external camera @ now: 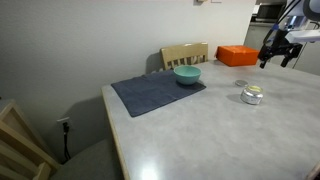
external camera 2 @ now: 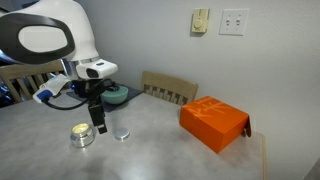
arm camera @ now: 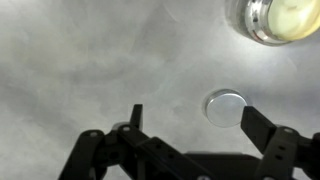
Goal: Put the silver lid on top of the silver tin
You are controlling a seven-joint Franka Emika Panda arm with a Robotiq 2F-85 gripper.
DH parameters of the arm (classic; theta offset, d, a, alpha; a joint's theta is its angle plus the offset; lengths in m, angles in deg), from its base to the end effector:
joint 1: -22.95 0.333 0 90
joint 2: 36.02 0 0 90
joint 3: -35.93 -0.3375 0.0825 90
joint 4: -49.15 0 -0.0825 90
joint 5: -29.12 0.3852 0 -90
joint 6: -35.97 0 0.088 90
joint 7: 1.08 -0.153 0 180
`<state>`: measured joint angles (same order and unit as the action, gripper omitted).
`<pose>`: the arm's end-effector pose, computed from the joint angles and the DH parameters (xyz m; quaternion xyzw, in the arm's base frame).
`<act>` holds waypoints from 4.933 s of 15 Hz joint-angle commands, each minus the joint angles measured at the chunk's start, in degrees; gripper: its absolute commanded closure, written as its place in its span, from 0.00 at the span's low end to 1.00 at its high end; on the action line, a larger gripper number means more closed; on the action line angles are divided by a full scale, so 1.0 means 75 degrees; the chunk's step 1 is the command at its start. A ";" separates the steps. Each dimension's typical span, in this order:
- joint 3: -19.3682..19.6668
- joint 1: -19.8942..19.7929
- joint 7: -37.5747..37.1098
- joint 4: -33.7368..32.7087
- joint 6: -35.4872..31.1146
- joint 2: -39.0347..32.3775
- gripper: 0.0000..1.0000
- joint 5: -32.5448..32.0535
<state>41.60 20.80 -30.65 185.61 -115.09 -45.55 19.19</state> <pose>0.5174 -0.0714 0.2348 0.9663 -0.2480 0.0532 0.0441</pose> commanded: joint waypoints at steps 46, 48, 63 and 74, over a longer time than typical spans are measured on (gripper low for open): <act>0.0082 0.0475 0.1933 -0.3411 0.0706 -0.3679 0.00 0.1561; 0.0083 0.0476 0.1952 -0.3379 0.0652 -0.3677 0.00 0.1572; 0.0768 0.1368 0.1393 -0.2537 0.0769 -0.3003 0.56 0.0251; 0.1021 0.2269 -0.0374 -0.0954 0.0665 -0.0817 0.56 -0.2196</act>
<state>51.95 39.61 -34.42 172.54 -109.92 -58.43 2.62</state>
